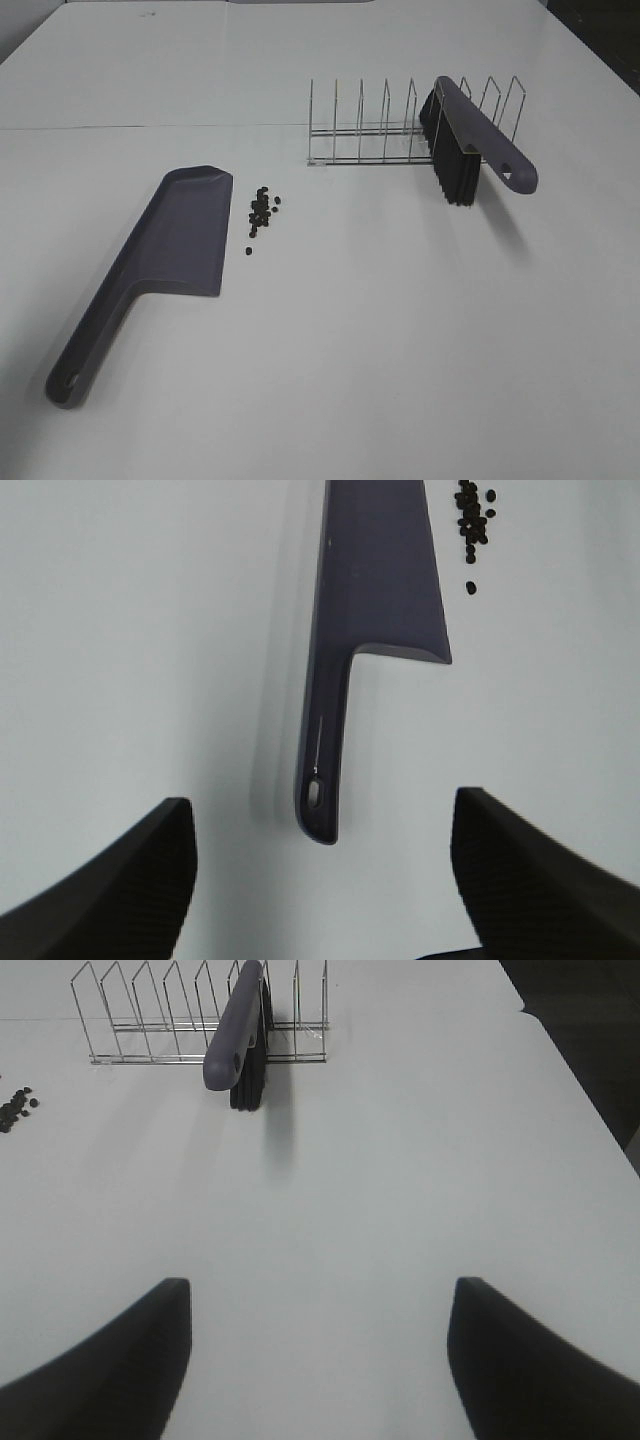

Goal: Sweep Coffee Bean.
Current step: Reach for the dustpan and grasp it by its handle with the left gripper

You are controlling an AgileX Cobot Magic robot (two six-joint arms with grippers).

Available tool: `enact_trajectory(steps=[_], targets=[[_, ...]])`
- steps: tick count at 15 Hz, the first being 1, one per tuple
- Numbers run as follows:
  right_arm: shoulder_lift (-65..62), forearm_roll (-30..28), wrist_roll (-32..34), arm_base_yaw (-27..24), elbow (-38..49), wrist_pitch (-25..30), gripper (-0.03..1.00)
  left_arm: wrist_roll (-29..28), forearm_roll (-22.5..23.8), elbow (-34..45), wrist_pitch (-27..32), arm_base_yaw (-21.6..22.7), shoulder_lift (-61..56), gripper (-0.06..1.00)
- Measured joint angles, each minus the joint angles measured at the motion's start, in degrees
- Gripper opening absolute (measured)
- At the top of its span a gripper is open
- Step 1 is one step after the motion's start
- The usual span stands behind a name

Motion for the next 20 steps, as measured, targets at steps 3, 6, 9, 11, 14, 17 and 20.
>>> enact_trajectory(steps=[3,6,9,11,14,17,20], targets=[[0.0,0.0,0.0,0.0,0.0,0.0,0.63,1.5,-0.9,-6.0,-0.7,-2.2,18.3,0.68],[0.0,0.0,0.0,0.0,0.0,0.0,0.63,1.3,0.6,-8.6,-1.4,-5.6,27.3,0.68],[0.0,0.0,0.0,0.0,0.0,0.0,0.63,1.1,1.5,-10.1,-1.7,-7.3,35.9,0.73],[0.0,0.0,0.0,0.0,0.0,0.0,0.63,1.1,2.0,-10.1,-3.5,-9.1,39.8,0.74],[0.0,0.0,0.0,0.0,0.0,0.0,0.63,1.1,2.6,-10.3,-8.4,-11.1,44.6,0.74],[0.0,0.0,0.0,0.0,0.0,0.0,0.63,1.1,3.1,-10.4,-11.2,-11.2,47.8,0.74],[0.0,0.0,0.0,0.0,0.0,0.0,0.63,1.1,3.5,-10.4,-14.7,-11.2,51.3,0.74]])
